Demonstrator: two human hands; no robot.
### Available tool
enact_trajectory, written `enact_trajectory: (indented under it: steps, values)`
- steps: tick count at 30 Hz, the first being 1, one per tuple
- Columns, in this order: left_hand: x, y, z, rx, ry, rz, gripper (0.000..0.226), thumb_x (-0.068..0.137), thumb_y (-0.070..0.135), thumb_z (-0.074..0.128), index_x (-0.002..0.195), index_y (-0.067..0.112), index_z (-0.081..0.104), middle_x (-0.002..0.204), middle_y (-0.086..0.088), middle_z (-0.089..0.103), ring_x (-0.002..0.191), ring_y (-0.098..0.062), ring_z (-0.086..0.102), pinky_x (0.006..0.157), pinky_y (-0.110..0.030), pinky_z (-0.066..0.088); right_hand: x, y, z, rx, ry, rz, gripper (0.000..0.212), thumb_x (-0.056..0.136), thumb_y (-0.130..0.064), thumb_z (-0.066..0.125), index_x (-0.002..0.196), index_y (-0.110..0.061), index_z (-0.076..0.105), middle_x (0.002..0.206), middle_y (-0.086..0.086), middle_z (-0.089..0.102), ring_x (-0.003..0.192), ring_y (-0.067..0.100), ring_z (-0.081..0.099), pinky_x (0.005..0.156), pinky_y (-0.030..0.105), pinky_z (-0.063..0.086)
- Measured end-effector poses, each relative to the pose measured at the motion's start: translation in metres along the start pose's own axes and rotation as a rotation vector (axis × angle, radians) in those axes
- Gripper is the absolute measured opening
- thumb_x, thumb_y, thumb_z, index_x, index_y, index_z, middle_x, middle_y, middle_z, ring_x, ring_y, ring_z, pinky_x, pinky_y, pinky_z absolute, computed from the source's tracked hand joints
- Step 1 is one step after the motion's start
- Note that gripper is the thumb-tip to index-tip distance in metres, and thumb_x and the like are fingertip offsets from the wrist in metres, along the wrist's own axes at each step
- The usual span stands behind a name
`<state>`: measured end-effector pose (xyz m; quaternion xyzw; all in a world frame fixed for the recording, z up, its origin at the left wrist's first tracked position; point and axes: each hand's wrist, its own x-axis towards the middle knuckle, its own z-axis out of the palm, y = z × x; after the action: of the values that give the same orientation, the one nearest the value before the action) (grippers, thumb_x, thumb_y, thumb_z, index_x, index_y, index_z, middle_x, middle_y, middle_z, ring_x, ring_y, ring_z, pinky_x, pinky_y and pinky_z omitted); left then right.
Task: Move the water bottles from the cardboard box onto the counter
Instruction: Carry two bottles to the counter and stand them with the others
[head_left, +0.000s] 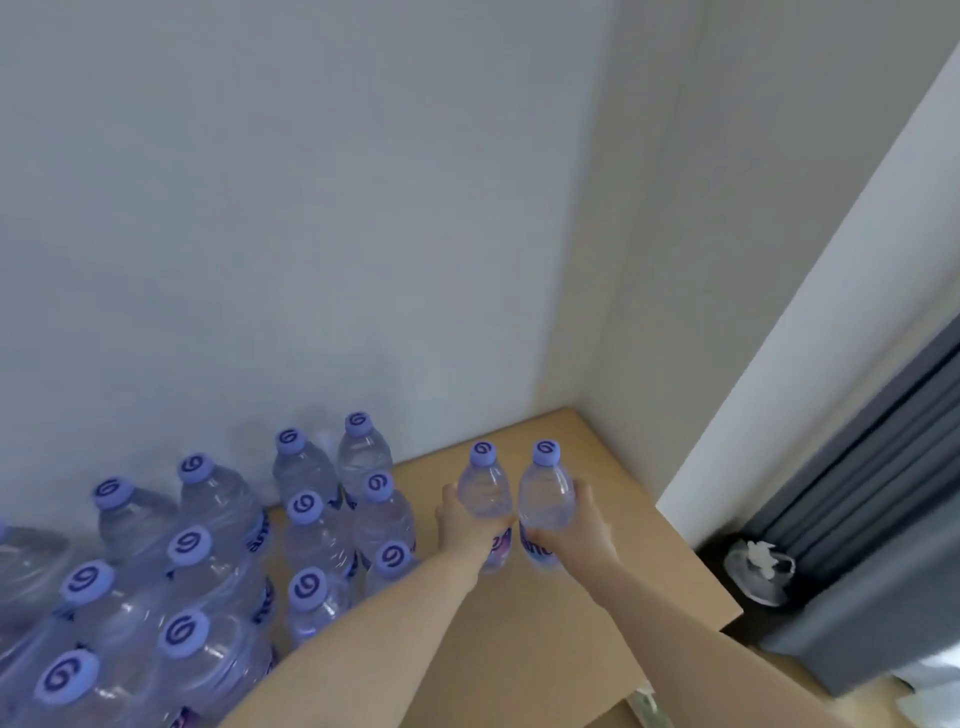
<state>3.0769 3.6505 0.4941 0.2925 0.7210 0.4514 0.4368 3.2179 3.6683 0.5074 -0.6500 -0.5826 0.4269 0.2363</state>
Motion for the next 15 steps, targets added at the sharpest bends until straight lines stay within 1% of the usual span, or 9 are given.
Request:
enact_trajectory:
  steps: [1, 3, 5, 7, 9, 10, 12, 14, 15]
  values:
    - [0.008, 0.001, -0.001, -0.005, 0.035, 0.003, 0.052, 0.069, 0.016, 0.077, 0.114, 0.001, 0.055, 0.106, -0.017, 0.064, 0.093, -0.029, 0.065, 0.069, -0.03, 0.048, 0.011, -0.001, 0.0, 0.02, -0.034, -0.012, 0.053, 0.072, -0.026, 0.071, 0.118, -0.022, 0.044, 0.107, 0.0, 0.058, 0.104, 0.024, 0.055, 0.084, 0.035, 0.048]
    - [0.02, 0.002, -0.004, -0.008, 0.112, 0.011, 0.042, 0.069, 0.011, 0.076, 0.106, -0.001, 0.059, 0.093, -0.014, 0.066, 0.082, -0.024, 0.065, 0.064, -0.027, 0.047, 0.029, -0.004, 0.002, 0.046, -0.114, -0.041, 0.045, 0.072, -0.025, 0.071, 0.109, -0.019, 0.046, 0.1, 0.0, 0.058, 0.092, 0.018, 0.058, 0.07, 0.027, 0.045]
    - [0.031, 0.003, -0.007, -0.054, 0.206, 0.001, 0.023, 0.069, 0.005, 0.075, 0.086, 0.011, 0.06, 0.077, -0.006, 0.062, 0.069, -0.019, 0.058, 0.063, -0.026, 0.044, 0.045, -0.009, 0.004, 0.007, -0.192, -0.115, 0.04, 0.066, -0.033, 0.069, 0.094, -0.021, 0.042, 0.088, -0.003, 0.054, 0.077, 0.012, 0.053, 0.068, 0.025, 0.041]
    - [0.041, 0.008, -0.006, -0.115, 0.307, -0.008, 0.037, 0.069, -0.001, 0.075, 0.069, 0.026, 0.05, 0.069, 0.003, 0.054, 0.068, -0.017, 0.052, 0.069, -0.029, 0.043, 0.065, -0.013, 0.007, -0.035, -0.248, -0.199, 0.034, 0.072, -0.03, 0.065, 0.09, -0.017, 0.039, 0.083, -0.002, 0.047, 0.075, 0.015, 0.045, 0.073, 0.028, 0.039]
    - [0.051, 0.013, -0.006, -0.179, 0.383, -0.023, 0.048, 0.07, -0.002, 0.077, 0.069, 0.031, 0.042, 0.071, 0.008, 0.05, 0.072, -0.017, 0.051, 0.074, -0.033, 0.045, 0.084, -0.02, 0.012, -0.16, -0.27, -0.302, 0.019, 0.09, -0.015, 0.053, 0.082, -0.018, 0.035, 0.079, 0.002, 0.036, 0.074, 0.015, 0.035, 0.07, 0.026, 0.032]
    - [0.055, 0.016, -0.006, -0.206, 0.403, -0.036, 0.049, 0.071, -0.002, 0.077, 0.071, 0.031, 0.041, 0.073, 0.007, 0.05, 0.075, -0.017, 0.052, 0.077, -0.035, 0.047, 0.093, -0.026, 0.017, -0.198, -0.262, -0.326, 0.022, 0.094, -0.011, 0.048, 0.079, -0.02, 0.034, 0.078, 0.001, 0.033, 0.072, 0.014, 0.032, 0.068, 0.024, 0.03]
    - [0.063, 0.017, -0.008, -0.26, 0.411, -0.056, 0.045, 0.074, 0.0, 0.077, 0.079, 0.029, 0.043, 0.081, 0.006, 0.051, 0.082, -0.019, 0.053, 0.082, -0.036, 0.047, 0.111, -0.029, 0.024, -0.156, -0.37, -0.311, 0.021, 0.084, -0.015, 0.058, 0.084, -0.02, 0.037, 0.085, 0.0, 0.036, 0.079, 0.017, 0.038, 0.072, 0.026, 0.035]
    - [0.068, 0.017, -0.008, -0.258, 0.406, -0.051, 0.045, 0.076, -0.001, 0.075, 0.092, 0.026, 0.042, 0.084, 0.006, 0.051, 0.084, -0.019, 0.053, 0.083, -0.034, 0.047, 0.122, -0.036, 0.029, -0.111, -0.399, -0.237, 0.041, 0.076, -0.012, 0.067, 0.104, -0.024, 0.04, 0.103, -0.004, 0.038, 0.099, 0.019, 0.047, 0.084, 0.029, 0.043]
    - [0.071, 0.017, -0.007, -0.218, 0.417, -0.031, 0.041, 0.075, -0.002, 0.073, 0.09, 0.023, 0.044, 0.08, 0.004, 0.051, 0.08, -0.02, 0.053, 0.078, -0.034, 0.047, 0.126, -0.04, 0.03, -0.092, -0.414, -0.225, 0.051, 0.073, -0.01, 0.07, 0.112, -0.026, 0.041, 0.109, -0.004, 0.039, 0.104, 0.019, 0.049, 0.084, 0.029, 0.045]
